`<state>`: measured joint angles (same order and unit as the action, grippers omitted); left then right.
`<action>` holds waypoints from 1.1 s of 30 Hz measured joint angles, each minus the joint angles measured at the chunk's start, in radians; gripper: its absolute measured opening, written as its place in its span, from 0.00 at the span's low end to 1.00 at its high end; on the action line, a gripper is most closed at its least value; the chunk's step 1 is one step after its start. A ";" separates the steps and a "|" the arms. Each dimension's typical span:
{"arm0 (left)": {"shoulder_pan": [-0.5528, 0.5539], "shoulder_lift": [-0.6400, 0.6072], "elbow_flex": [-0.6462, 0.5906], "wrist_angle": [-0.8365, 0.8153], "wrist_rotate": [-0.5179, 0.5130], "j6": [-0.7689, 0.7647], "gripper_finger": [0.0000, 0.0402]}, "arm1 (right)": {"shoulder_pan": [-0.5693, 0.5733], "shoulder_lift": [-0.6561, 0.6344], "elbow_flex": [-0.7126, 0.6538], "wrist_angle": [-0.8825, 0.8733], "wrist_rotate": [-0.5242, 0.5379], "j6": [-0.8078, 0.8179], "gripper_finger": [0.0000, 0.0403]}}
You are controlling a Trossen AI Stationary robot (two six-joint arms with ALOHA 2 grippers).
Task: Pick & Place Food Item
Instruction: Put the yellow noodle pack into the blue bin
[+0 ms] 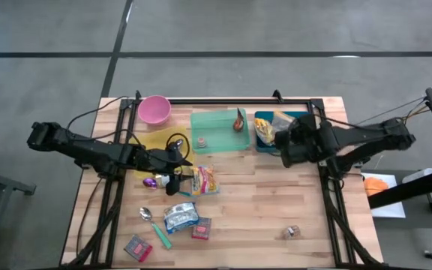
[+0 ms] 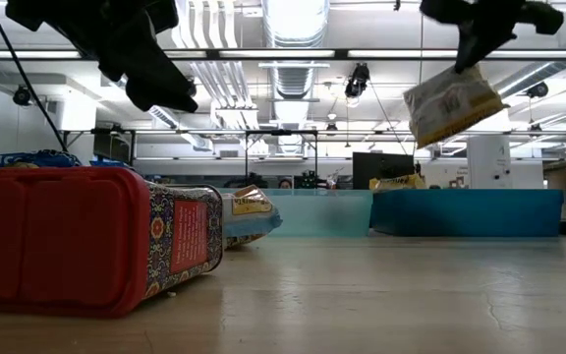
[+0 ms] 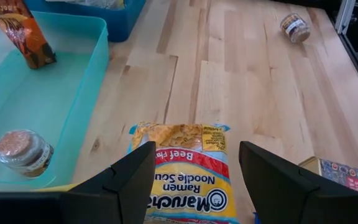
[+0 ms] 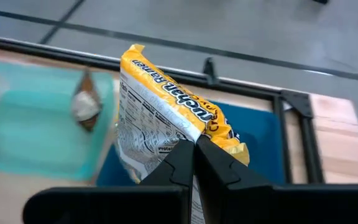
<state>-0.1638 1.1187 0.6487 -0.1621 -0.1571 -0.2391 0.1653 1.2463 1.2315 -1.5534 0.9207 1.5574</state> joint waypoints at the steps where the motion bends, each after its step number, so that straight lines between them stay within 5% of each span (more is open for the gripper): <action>1: 0.000 0.000 0.000 0.000 0.000 0.006 0.60 | -0.027 0.000 -0.007 0.015 0.000 -0.018 0.02; 15: 0.002 0.000 0.000 0.000 0.000 0.028 0.60 | -0.341 0.000 -0.193 0.515 -0.035 -0.466 0.02; 26: 0.002 0.000 0.000 -0.015 -0.007 0.068 0.60 | -0.354 0.000 -0.392 0.628 -0.061 -0.432 0.02; 33: 0.004 0.000 0.000 -0.013 -0.007 0.073 0.60 | -0.364 0.022 -0.477 0.847 -0.089 -0.574 0.02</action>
<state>-0.1598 1.1190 0.6487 -0.1751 -0.1645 -0.1664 -0.1985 1.2686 0.7547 -0.7065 0.8317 0.9836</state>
